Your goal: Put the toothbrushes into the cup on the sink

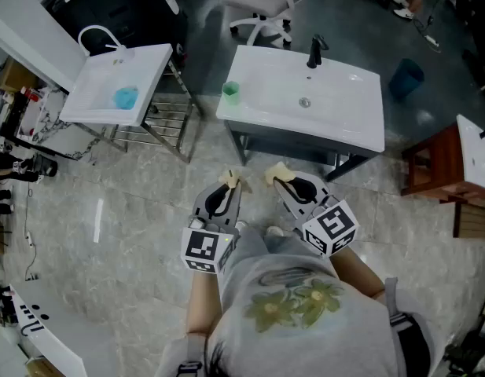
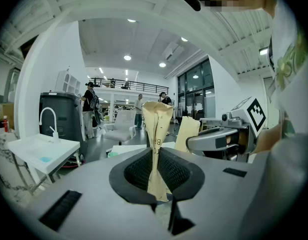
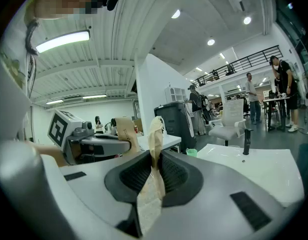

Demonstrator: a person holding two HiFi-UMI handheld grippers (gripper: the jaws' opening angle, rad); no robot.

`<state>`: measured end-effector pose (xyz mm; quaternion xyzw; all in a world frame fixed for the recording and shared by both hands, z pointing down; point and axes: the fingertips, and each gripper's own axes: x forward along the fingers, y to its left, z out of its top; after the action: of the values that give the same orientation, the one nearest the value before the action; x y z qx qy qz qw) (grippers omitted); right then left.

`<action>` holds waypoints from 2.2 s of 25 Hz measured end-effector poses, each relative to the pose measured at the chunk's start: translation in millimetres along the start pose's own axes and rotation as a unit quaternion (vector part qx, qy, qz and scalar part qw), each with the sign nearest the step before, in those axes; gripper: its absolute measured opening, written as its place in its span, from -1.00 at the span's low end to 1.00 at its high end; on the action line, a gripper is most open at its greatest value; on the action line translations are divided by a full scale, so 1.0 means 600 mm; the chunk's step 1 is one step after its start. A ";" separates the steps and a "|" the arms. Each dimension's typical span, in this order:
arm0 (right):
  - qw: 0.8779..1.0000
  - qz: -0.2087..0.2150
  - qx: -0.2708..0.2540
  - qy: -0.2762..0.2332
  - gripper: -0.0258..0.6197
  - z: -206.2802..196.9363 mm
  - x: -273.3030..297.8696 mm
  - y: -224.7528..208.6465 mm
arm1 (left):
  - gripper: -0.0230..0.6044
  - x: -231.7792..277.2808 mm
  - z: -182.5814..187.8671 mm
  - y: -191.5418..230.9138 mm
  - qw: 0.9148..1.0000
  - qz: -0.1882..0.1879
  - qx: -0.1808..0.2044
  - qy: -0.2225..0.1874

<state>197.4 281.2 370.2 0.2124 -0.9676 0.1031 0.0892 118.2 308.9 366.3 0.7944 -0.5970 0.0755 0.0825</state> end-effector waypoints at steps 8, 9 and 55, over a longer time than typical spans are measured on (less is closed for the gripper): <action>1.000 0.006 -0.001 -0.016 -0.69 -0.003 -0.009 -0.006 | -0.79 0.008 -0.010 0.007 1.000 0.013 -0.002 0.005; 1.000 0.006 0.000 -0.015 -0.69 -0.006 -0.007 -0.010 | -0.79 0.013 -0.011 0.009 1.000 0.014 -0.002 0.005; 0.990 -0.143 0.015 -0.013 -0.69 0.125 0.406 -0.267 | -0.79 0.334 0.139 0.466 0.993 -0.072 -0.022 -0.095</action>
<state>38.8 25.7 376.6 0.3511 -0.9268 0.1011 0.0874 -93.5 26.5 340.3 0.8367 -0.5452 -0.0197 0.0476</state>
